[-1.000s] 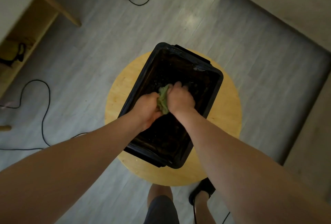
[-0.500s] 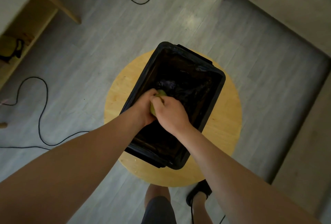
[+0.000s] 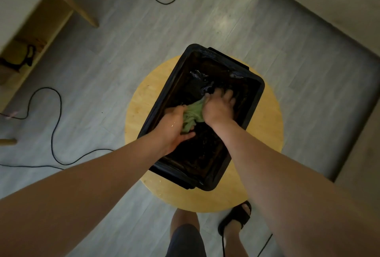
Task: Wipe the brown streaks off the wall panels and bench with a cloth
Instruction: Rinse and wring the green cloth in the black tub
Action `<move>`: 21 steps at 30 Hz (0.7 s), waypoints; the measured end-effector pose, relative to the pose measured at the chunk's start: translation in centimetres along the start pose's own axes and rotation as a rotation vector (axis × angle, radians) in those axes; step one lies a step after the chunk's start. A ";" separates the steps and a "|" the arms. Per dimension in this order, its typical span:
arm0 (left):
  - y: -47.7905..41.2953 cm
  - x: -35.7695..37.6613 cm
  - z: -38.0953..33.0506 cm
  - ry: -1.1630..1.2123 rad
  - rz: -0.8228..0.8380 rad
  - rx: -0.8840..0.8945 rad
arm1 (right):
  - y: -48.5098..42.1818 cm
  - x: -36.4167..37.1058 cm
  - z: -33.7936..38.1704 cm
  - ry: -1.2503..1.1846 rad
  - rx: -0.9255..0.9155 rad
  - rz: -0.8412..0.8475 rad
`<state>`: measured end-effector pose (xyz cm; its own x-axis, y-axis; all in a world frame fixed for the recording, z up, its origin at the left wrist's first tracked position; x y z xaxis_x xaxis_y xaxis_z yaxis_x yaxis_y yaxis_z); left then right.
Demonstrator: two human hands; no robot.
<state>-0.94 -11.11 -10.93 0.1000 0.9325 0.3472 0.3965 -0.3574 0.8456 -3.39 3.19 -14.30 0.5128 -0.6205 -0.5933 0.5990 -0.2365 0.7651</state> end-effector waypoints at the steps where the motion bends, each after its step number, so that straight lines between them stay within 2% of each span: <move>1: -0.1 0.0 0.5 0.008 -0.015 -0.016 | 0.1 0.4 -0.1 -0.033 0.015 0.047; 4: -0.5 0.5 1.4 0.135 0.001 -0.052 | 1.4 1.4 0.4 -0.011 -0.019 0.278; 6: -0.9 1.2 1.1 0.241 0.035 -0.087 | 3.2 1.3 0.8 -0.057 -0.125 0.334; 10: -1.0 1.3 -0.5 0.350 0.029 -0.107 | 7.9 0.0 1.6 -0.112 -0.332 0.156; 13: -0.5 1.5 -1.7 0.341 -0.007 -0.091 | 9.1 -0.3 2.4 -0.126 -0.425 0.072; 17: -0.2 2.2 -2.7 0.294 0.004 -0.083 | 7.6 0.1 2.4 -0.032 -0.392 -0.014; 21: -1.5 1.8 -3.0 0.045 -0.024 0.077 | 4.4 0.0 0.7 0.104 -0.200 0.072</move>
<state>-4.06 -9.05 -10.34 0.0492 0.9369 0.3462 0.4673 -0.3279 0.8210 -1.21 1.66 -10.76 0.6133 -0.5473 -0.5696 0.6630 -0.0354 0.7478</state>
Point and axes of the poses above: each hand's wrist, its own y-axis away from the middle knuckle, its own x-axis out of the palm, z = x × y, the point moved 2 cm from there along -y, towards the middle knuckle, and after that the axes turned 15 degrees about z, right-handed, at the moved point
